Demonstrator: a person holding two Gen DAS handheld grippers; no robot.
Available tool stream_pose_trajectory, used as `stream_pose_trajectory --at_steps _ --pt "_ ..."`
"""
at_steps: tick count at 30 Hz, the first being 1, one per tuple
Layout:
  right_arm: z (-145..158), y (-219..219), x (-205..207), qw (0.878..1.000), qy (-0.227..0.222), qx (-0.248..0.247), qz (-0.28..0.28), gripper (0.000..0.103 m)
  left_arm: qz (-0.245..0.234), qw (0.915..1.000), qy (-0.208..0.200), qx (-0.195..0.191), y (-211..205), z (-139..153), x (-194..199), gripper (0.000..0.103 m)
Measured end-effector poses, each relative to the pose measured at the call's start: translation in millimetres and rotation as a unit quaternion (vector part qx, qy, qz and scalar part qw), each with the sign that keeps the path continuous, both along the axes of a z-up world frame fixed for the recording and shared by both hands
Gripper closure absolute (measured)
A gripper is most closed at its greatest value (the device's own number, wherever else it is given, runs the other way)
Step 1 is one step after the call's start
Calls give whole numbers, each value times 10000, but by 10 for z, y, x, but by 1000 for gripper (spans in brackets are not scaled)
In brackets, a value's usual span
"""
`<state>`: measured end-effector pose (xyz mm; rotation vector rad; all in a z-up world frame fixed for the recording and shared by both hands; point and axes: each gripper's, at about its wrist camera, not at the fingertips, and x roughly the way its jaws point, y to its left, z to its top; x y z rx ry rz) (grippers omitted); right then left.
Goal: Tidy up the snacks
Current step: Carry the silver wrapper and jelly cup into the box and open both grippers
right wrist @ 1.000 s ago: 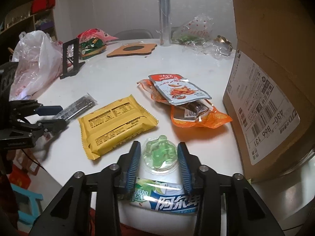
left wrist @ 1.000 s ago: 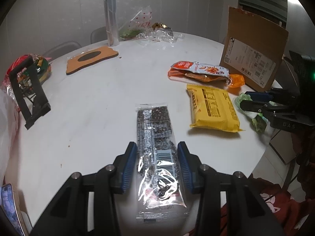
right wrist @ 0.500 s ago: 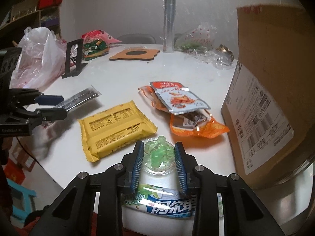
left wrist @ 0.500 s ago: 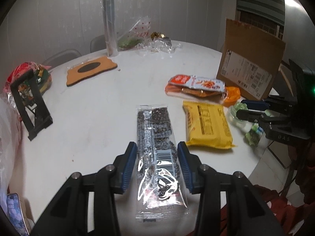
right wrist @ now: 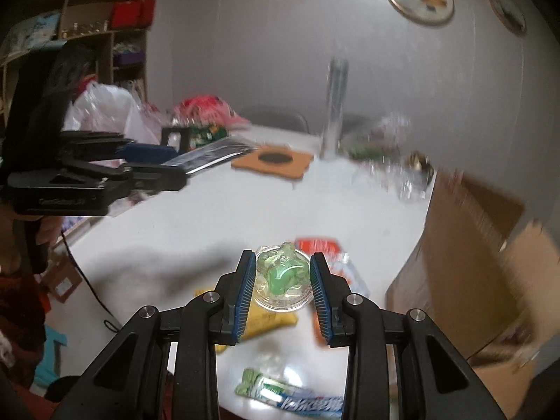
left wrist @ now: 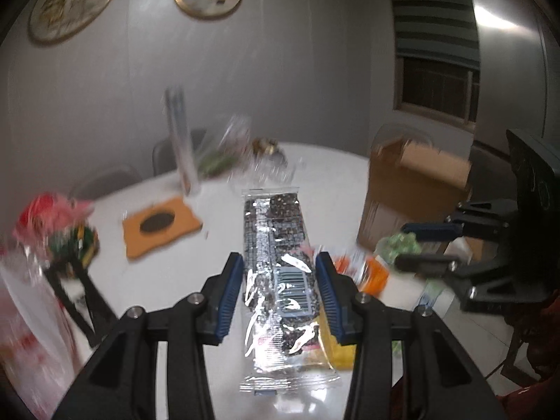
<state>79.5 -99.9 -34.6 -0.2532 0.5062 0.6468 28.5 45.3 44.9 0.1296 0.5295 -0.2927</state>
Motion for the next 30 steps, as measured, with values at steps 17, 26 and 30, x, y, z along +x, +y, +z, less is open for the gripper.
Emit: stream_pose_trajectory --at_steps 17,26,30 --pt "809 -1067 207 9945 -347 330 -936 75 -1454 9880 -385 344 -1495 858 637 63" --pt "543 -1700 402 9886 230 349 -1448 75 -2184 9738 324 543 -2281 606 1038 63" --pt "348 -1766 528 9884 545 245 -1395 75 -2315 9660 834 789 -2498 390 1218 63"
